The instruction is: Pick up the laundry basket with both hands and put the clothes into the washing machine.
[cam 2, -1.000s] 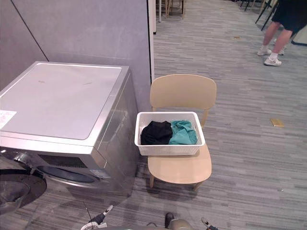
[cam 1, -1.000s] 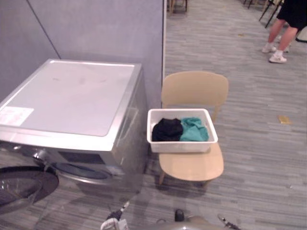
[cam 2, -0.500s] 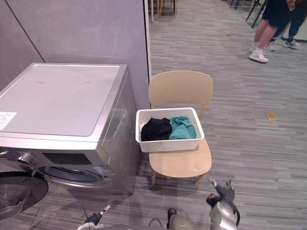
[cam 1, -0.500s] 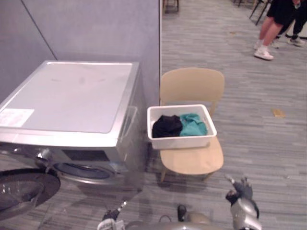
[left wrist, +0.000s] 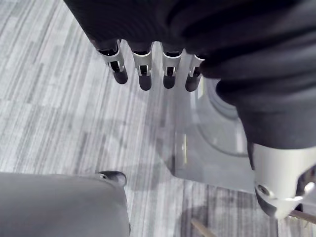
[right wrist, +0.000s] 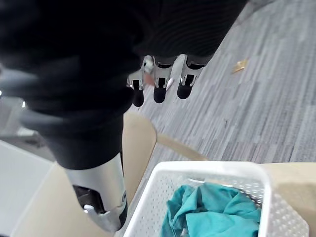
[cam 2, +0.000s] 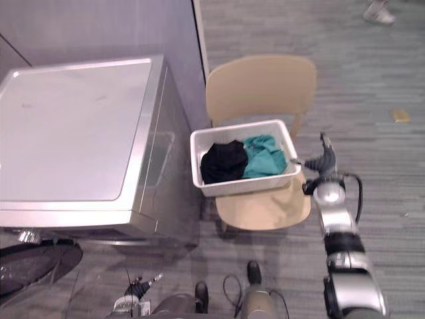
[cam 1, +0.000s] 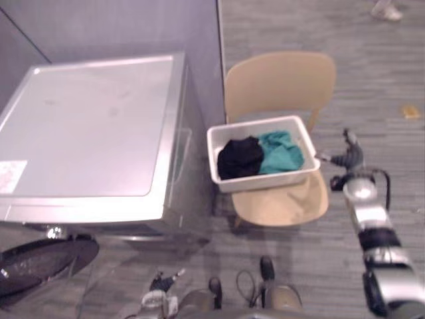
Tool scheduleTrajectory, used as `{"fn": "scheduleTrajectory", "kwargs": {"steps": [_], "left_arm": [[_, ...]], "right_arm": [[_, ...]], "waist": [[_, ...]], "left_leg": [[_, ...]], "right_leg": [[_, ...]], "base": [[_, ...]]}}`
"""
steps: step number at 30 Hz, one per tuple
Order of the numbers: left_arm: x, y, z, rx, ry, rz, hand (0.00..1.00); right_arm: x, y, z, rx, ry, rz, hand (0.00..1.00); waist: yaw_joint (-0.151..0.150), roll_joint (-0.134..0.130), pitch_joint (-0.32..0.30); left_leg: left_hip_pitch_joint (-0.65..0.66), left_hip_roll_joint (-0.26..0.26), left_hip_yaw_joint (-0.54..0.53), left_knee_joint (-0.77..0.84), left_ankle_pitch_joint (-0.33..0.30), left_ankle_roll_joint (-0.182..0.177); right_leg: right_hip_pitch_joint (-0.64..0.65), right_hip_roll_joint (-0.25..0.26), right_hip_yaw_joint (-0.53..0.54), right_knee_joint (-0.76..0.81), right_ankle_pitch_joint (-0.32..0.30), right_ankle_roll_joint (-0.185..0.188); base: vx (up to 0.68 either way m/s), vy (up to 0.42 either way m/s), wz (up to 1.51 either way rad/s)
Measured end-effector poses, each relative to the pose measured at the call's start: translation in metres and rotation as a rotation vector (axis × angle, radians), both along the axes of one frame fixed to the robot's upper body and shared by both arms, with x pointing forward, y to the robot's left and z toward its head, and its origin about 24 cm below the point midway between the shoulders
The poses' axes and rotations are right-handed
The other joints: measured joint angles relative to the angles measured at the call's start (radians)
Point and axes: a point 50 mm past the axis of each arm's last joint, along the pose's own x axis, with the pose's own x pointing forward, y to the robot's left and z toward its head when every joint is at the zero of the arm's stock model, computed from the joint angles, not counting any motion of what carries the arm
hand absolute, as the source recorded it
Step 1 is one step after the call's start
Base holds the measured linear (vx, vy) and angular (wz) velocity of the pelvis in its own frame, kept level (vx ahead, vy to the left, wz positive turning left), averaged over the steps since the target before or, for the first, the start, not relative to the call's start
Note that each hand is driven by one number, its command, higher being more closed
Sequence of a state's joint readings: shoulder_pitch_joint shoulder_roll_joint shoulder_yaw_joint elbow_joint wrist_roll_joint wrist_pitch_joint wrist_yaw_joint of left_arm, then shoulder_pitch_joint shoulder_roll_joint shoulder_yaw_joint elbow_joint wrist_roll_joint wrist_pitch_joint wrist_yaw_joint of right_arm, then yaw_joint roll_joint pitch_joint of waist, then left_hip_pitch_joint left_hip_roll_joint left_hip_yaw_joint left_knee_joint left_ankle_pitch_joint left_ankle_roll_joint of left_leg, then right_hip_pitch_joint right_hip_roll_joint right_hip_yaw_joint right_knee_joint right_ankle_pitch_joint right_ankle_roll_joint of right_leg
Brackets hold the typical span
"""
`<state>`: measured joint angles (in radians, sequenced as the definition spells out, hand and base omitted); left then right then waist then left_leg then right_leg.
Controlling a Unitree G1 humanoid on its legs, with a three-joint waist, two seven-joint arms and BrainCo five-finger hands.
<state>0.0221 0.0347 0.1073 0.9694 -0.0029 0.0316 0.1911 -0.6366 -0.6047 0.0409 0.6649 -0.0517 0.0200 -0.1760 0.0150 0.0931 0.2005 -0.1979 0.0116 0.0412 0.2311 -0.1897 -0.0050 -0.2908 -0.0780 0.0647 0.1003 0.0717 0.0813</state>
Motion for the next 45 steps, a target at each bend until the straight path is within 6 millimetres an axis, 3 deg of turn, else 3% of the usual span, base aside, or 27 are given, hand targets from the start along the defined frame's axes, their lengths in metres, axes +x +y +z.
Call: {"fn": "scheduleTrajectory", "kwargs": {"steps": [1, 4, 8, 10, 13, 21, 29, 36, 39, 45], "left_arm": [[0.007, 0.001, 0.004, 0.005, -0.028, 0.006, 0.0], [0.015, 0.005, 0.009, -0.003, -0.08, 0.037, 0.0], [0.02, 0.01, 0.013, 0.006, -0.113, 0.072, 0.0], [0.024, 0.009, 0.015, 0.006, -0.121, 0.074, 0.0], [0.029, 0.012, 0.017, 0.015, -0.135, 0.075, 0.0], [0.047, 0.013, 0.027, 0.038, -0.193, 0.093, 0.0], [0.083, -0.002, 0.054, -0.003, -0.372, 0.073, 0.0], [0.097, -0.012, 0.068, -0.049, -0.463, 0.104, 0.0], [0.1, -0.013, 0.072, -0.061, -0.488, 0.114, 0.0], [0.109, -0.008, 0.088, -0.057, -0.578, 0.148, 0.0]], "right_arm": [[0.011, 0.001, 0.024, -0.041, -0.023, 0.011, 0.0], [0.024, 0.008, 0.073, -0.131, -0.114, 0.038, 0.0], [0.039, 0.05, 0.118, -0.286, -0.186, 0.166, 0.0], [0.041, 0.058, 0.124, -0.311, -0.193, 0.187, 0.0], [0.043, 0.067, 0.125, -0.342, -0.187, 0.215, 0.0], [0.043, 0.066, 0.124, -0.345, -0.179, 0.213, 0.0], [0.044, 0.048, 0.113, -0.297, -0.128, 0.137, 0.0], [0.041, 0.032, 0.115, -0.27, -0.132, 0.078, 0.0], [0.039, 0.025, 0.124, -0.289, -0.152, 0.047, 0.0], [0.028, 0.007, 0.167, -0.344, -0.245, -0.008, 0.0]], "waist": [[0.001, -0.006, 0.042], [0.027, -0.017, 0.092], [0.041, -0.02, 0.129], [0.06, -0.023, 0.137], [0.064, -0.036, 0.172], [0.081, -0.056, 0.207], [0.089, -0.073, 0.224], [0.108, -0.087, 0.232], [0.112, -0.087, 0.232], [0.118, -0.107, 0.243]], "left_leg": [[-0.028, -0.006, -0.01, 0.019, 0.002, 0.004], [-0.095, -0.014, -0.013, 0.066, 0.003, 0.005], [-0.179, -0.009, -0.013, 0.13, 0.002, 0.005], [-0.207, -0.004, -0.014, 0.139, 0.001, 0.008], [-0.246, 0.006, -0.015, 0.164, -0.004, 0.012], [-0.341, 0.011, -0.055, 0.212, -0.003, 0.01], [-0.473, 0.011, -0.086, 0.276, -0.003, 0.009], [-0.554, 0.017, -0.102, 0.304, -0.003, 0.008], [-0.594, 0.017, -0.117, 0.318, -0.003, 0.008], [-0.717, 0.017, -0.125, 0.373, -0.003, 0.008]], "right_leg": [[-0.016, -0.007, -0.011, 0.0, 0.016, -0.001], [-0.052, -0.021, -0.034, 0.002, 0.026, 0.002], [-0.104, -0.028, -0.064, 0.03, 0.026, 0.001], [-0.136, -0.028, -0.07, 0.049, 0.022, -0.003], [-0.164, -0.027, -0.105, 0.079, 0.004, -0.016], [-0.253, -0.028, -0.152, 0.162, -0.036, -0.023], [-0.353, -0.031, -0.188, 0.202, -0.04, -0.025], [-0.417, -0.028, -0.203, 0.214, -0.041, -0.026], [-0.445, -0.029, -0.217, 0.216, -0.041, -0.027], [-0.552, -0.033, -0.233, 0.255, -0.04, -0.027]], "base": [[-0.09, 0.083, 0.3], [-0.1, 0.062, 0.24], [-0.07, 0.012, 0.18], [-0.08, -0.008, 0.1], [-0.09, -0.036, 0.19], [-0.05, -0.046, 0.15], [-0.02, -0.003, 0.11], [0.0, 0.0, 0.04], [0.02, 0.007, 0.08], [0.01, 0.008, 0.02]]}}
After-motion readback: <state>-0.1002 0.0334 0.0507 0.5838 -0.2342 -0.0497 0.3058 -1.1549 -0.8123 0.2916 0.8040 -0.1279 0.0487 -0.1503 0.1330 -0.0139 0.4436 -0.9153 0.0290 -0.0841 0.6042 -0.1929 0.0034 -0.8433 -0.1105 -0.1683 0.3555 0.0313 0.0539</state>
